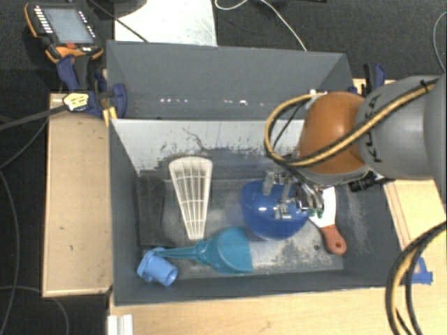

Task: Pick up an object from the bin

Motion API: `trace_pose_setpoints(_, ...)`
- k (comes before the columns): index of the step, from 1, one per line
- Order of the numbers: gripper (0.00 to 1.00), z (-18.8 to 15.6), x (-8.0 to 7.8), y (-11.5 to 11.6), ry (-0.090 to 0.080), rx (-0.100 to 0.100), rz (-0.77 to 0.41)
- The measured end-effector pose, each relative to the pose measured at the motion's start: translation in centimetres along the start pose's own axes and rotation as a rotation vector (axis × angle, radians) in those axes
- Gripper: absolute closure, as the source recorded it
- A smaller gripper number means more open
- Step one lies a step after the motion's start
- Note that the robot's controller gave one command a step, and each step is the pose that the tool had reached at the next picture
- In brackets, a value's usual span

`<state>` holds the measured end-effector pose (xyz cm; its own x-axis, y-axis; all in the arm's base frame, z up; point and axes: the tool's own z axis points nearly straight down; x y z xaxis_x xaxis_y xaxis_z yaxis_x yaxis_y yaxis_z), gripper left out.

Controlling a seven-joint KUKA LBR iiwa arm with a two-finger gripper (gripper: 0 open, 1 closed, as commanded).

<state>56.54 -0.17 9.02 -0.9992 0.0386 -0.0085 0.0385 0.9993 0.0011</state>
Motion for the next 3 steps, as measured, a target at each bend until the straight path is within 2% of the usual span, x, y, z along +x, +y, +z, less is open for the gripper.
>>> trace_pose_setpoints(1, 0.00, 1.4, 0.8, 1.2, -0.013, -0.003, 0.113)
trace_pose_setpoints(2, 0.00, 1.3, 0.7, 1.2, -0.013, -0.002, 0.115)
trace_pose_setpoints(3, 0.00, 1.7, -3.0, -1.1, -0.027, -0.002, -0.017)
